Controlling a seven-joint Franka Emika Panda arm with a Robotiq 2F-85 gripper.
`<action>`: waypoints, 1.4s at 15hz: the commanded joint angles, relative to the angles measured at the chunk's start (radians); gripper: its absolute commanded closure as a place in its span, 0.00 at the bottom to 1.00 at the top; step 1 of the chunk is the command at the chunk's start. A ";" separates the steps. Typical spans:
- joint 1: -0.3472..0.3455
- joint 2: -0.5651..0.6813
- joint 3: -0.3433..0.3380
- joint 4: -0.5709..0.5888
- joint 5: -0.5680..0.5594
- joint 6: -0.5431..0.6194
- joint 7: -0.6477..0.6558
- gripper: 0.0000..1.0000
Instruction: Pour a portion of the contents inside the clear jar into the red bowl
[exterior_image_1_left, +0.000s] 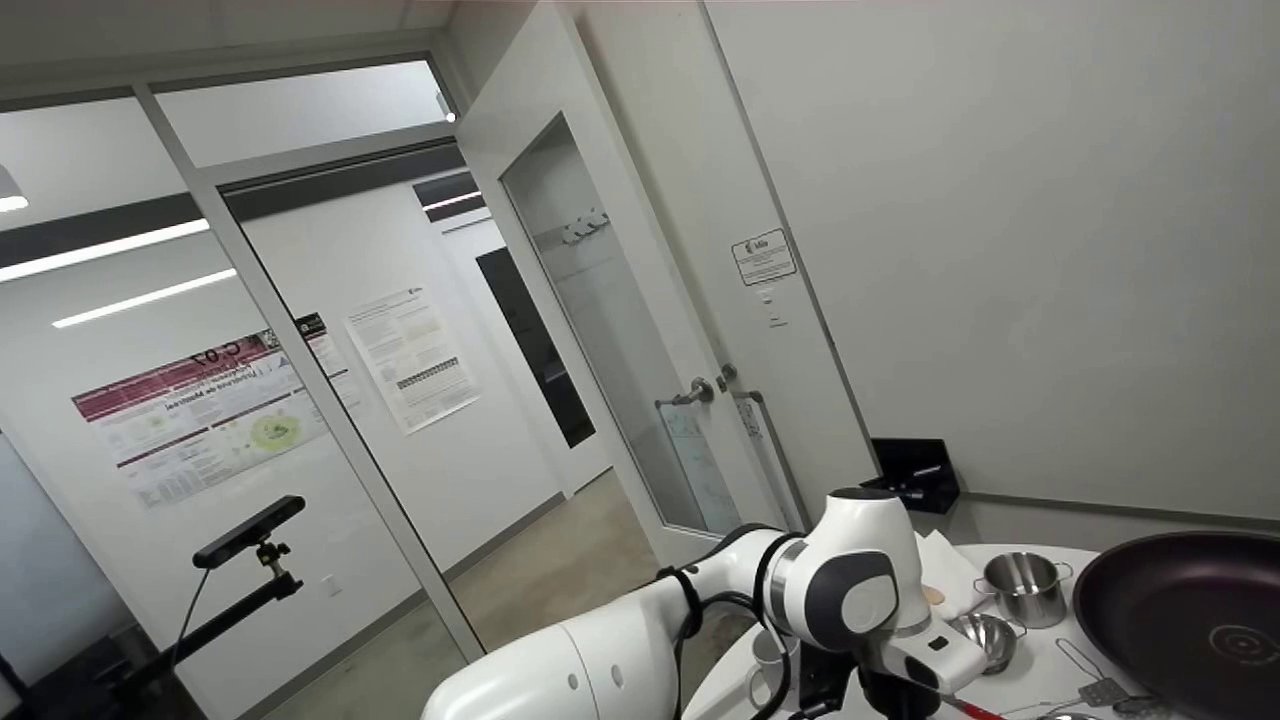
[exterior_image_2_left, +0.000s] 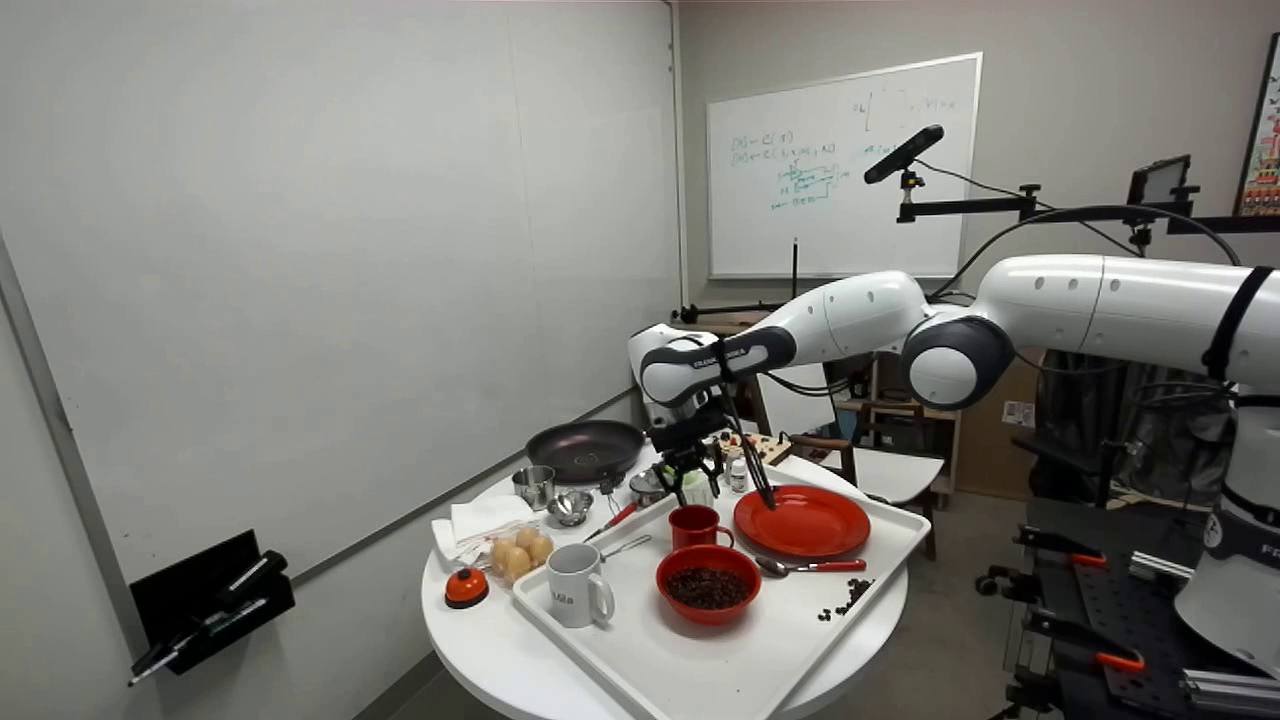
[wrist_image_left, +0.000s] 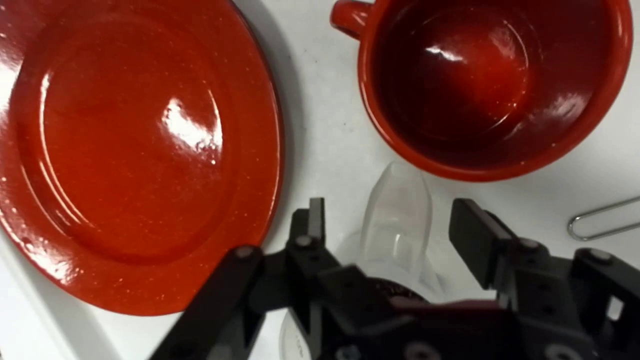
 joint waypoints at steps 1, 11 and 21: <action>0.018 0.000 -0.015 0.057 0.013 -0.068 -0.024 0.04; 0.026 -0.105 -0.006 0.068 -0.021 -0.149 -0.188 0.00; 0.015 -0.105 -0.009 0.063 -0.010 -0.052 -0.360 0.00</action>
